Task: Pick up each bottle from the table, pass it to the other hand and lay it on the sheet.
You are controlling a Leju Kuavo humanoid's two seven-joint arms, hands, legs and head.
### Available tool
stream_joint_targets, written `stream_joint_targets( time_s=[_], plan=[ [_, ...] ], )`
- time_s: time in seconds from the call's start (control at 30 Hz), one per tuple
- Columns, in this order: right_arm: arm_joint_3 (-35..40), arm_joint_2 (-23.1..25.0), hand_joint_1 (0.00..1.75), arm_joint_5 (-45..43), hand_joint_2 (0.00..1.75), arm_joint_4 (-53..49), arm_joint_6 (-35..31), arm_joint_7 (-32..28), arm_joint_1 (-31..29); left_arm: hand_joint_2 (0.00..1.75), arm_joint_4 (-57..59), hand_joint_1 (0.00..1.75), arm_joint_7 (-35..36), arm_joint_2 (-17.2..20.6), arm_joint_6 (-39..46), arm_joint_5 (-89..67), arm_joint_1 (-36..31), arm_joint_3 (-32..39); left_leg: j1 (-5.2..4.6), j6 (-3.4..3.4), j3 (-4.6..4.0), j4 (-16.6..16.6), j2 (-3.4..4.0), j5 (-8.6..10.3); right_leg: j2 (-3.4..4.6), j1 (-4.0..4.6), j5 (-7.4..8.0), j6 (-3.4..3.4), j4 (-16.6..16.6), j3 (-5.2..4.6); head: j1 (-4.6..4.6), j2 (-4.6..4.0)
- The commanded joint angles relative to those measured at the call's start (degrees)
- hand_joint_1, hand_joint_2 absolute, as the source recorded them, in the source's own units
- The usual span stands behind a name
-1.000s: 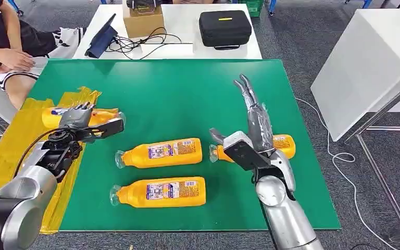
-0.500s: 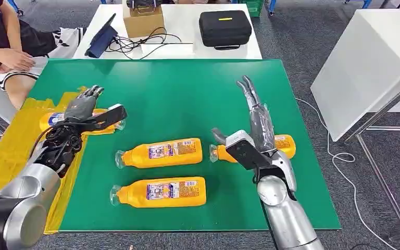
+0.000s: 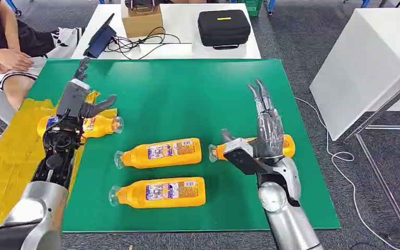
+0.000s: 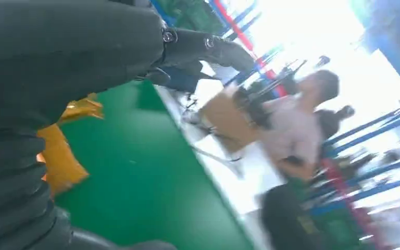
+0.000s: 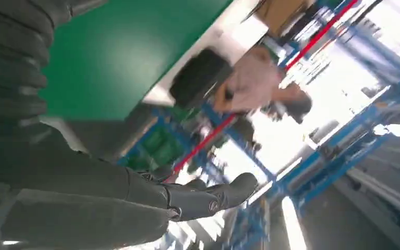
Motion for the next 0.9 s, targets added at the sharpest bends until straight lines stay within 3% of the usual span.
stream_joint_targets(
  time_s=[0.03, 0.1, 0.43, 0.5, 0.57, 0.6, 0.9],
  plan=[
    [-0.8, -2.6, 0.00, 6.3, 1.75, 0.0, -1.8, 3.1, -0.9, 1.75, -11.9, 0.00, 0.4, -3.3, 0.5, 1.3, 3.3, 1.4, 0.04, -0.04, 0.11, 0.0, -0.13, -0.04, -0.16, 0.05, -0.06, 0.02, 0.0, 0.18, 0.00, 0.00],
    [-0.6, -3.0, 0.00, 11.5, 1.75, 0.3, -2.6, 5.6, -1.2, 1.75, -11.6, 0.00, 0.7, -3.2, 2.2, 0.8, 3.3, 0.9, 0.01, -0.04, 0.11, 0.0, -0.10, -0.03, -0.12, 0.02, -0.04, 0.02, 0.0, 0.18, 0.00, 0.00],
    [-0.5, -3.2, 0.00, 13.1, 1.75, 0.5, -2.2, 6.6, -1.4, 1.75, -12.0, 0.00, 0.7, -3.3, 2.5, 0.9, 3.5, 0.8, 0.02, -0.05, 0.18, 0.0, -0.10, -0.05, -0.13, 0.02, -0.06, 0.02, 0.0, 0.25, -0.02, 0.00],
    [0.0, -4.0, 0.00, 16.3, 1.75, 1.2, 1.3, 9.4, -2.5, 1.75, -13.2, 0.00, 0.8, -3.7, 2.9, 1.5, 4.3, 0.6, 0.02, -0.05, 0.24, 0.0, -0.09, -0.07, -0.14, 0.03, -0.08, 0.02, 0.0, 0.31, -0.02, 0.00],
    [0.7, -5.3, 0.00, 19.3, 1.75, 7.1, 12.6, 13.2, -6.9, 1.75, -14.3, 0.00, 0.5, -4.1, 2.7, 2.2, 6.2, -0.5, 0.02, -0.05, 0.21, 0.0, -0.06, -0.07, -0.11, 0.03, -0.07, 0.02, 0.0, 0.28, 0.00, 0.00],
    [0.9, -7.3, 0.00, 16.1, 1.75, 19.4, 22.3, 12.6, -13.8, 1.75, -12.0, 0.00, -0.7, -3.8, 1.7, 2.9, 6.0, -2.8, 0.02, -0.04, 0.24, 0.0, -0.02, -0.09, -0.08, 0.03, -0.07, 0.03, 0.0, 0.30, -0.02, 0.00],
    [2.0, -10.5, 0.00, 12.2, 1.75, 31.0, 25.4, 9.8, -18.5, 1.75, -9.2, 0.00, -1.1, -4.6, 1.6, 3.7, 5.9, -3.4, 0.00, -0.03, 0.27, 0.0, -0.13, -0.03, -0.19, 0.01, -0.05, 0.04, -0.1, 0.37, 0.00, 0.00]
  ],
)
